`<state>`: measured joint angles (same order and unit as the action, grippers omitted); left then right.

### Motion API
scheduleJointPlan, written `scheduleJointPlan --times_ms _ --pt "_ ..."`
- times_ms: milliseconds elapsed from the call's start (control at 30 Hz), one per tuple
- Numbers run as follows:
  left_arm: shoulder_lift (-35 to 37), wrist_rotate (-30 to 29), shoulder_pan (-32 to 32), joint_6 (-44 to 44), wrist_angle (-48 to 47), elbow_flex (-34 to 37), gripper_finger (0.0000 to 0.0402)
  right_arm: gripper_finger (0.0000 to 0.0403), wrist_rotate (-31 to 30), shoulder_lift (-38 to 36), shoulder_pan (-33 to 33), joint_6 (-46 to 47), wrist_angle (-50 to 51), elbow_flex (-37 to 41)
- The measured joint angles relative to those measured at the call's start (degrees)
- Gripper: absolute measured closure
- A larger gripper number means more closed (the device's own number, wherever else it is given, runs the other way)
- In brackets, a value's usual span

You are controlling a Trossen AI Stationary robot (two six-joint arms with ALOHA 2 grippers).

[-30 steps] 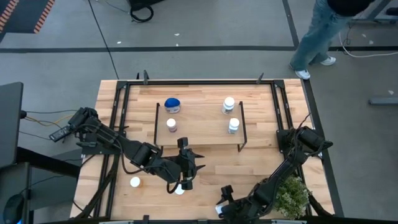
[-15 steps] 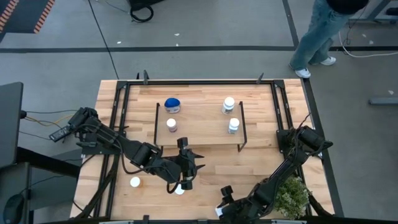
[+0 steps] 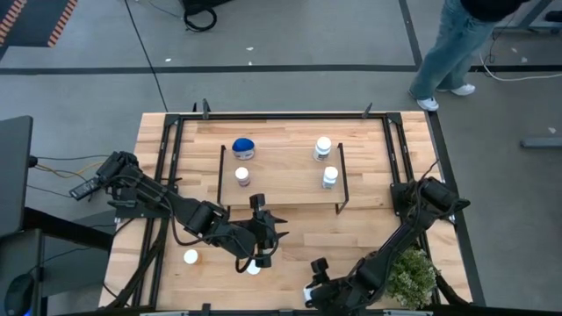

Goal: Pick and place medicine bottles onto shelf by color
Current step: Put the light blue medicine bottle on the shelf

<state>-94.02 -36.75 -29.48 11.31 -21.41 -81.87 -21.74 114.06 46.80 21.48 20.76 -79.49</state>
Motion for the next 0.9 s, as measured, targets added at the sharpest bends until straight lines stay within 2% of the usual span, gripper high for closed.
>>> scheduleJointPlan --times_ms 233,367,533,733,900 --pt "0.0 0.0 -0.16 -0.59 -0.03 0.0 0.0276 0.0209 -1.22 -1.48 -1.91 1.98 9.22 -6.82" --pt "1.02 -0.33 -1.46 -1.21 -2.54 0.0 0.028 0.0209 -4.81 -4.14 -2.6 3.11 14.98 -10.72" --pt "3.65 -7.74 -4.95 0.2 -6.63 -0.02 0.028 0.0209 -10.63 -10.62 -4.95 3.44 19.14 -13.52" --pt "3.78 -15.51 -8.12 -0.47 -7.23 -0.04 0.0285 0.0207 -10.79 -18.16 -12.52 -1.81 20.88 -13.71" --pt "3.78 -15.71 -8.15 0.07 -7.55 -0.04 0.0283 0.0207 -6.21 -20.77 -22.09 -8.56 22.54 -13.71"
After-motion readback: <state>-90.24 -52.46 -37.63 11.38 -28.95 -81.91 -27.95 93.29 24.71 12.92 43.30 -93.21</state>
